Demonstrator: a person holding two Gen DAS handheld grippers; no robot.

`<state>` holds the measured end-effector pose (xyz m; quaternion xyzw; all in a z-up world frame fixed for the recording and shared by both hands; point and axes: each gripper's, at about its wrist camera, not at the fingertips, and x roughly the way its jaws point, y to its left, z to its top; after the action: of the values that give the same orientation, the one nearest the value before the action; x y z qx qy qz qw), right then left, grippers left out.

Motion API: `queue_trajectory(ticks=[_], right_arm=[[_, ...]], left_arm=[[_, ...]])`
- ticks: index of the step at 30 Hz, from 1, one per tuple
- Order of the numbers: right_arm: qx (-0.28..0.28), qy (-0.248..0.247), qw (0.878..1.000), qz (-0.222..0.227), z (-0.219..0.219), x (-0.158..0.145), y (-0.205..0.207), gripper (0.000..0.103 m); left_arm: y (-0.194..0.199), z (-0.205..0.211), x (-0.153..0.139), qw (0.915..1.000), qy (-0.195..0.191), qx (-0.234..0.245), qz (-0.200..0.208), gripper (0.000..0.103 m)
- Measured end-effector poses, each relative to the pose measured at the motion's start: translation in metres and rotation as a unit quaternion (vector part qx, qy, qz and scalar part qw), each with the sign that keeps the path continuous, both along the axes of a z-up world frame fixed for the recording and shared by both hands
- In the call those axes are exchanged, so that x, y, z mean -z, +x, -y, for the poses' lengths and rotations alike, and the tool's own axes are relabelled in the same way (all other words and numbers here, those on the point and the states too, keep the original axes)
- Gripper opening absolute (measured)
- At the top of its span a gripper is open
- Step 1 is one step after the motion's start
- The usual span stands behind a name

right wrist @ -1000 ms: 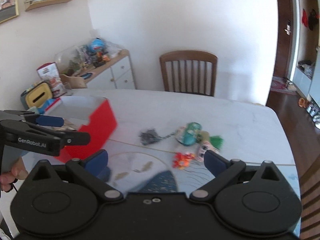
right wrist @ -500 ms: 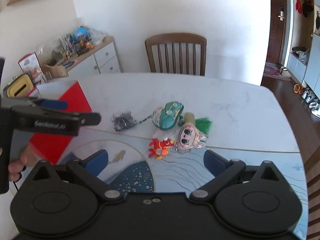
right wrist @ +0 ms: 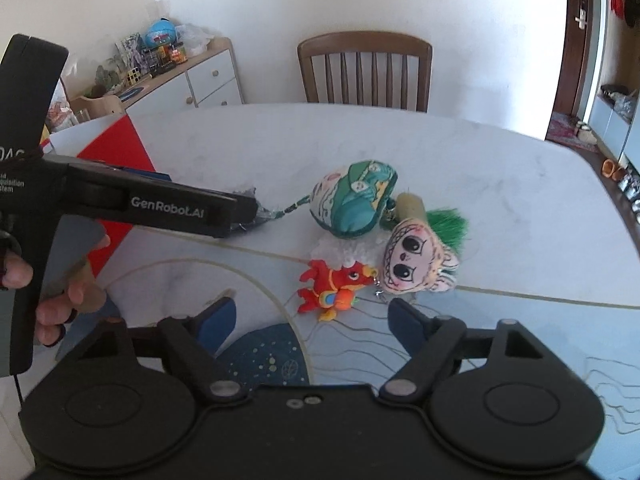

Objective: Organize objects
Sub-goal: 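Grasp the black bead bag with the left gripper while the right gripper grasps the red dragon plush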

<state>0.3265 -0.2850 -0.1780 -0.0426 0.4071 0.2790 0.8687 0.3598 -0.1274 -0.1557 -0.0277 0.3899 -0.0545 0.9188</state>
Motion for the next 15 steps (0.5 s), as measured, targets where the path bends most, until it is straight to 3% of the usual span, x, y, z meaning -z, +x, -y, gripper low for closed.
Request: queue_trajectory(ticks=[12, 15], right_arm=[[0.03, -0.004, 0.999, -0.016, -0.012, 0.022, 0.016, 0.07], [0.048, 0.001, 0.999, -0.015, -0.013, 0.022, 0.017, 0.069]], left_arm=[[0.007, 0.004, 0.022, 1.0, -0.003, 0.001, -0.003, 0.101], [0.006, 0.007, 0.024, 1.0, -0.006, 0.005, -0.003, 0.096]])
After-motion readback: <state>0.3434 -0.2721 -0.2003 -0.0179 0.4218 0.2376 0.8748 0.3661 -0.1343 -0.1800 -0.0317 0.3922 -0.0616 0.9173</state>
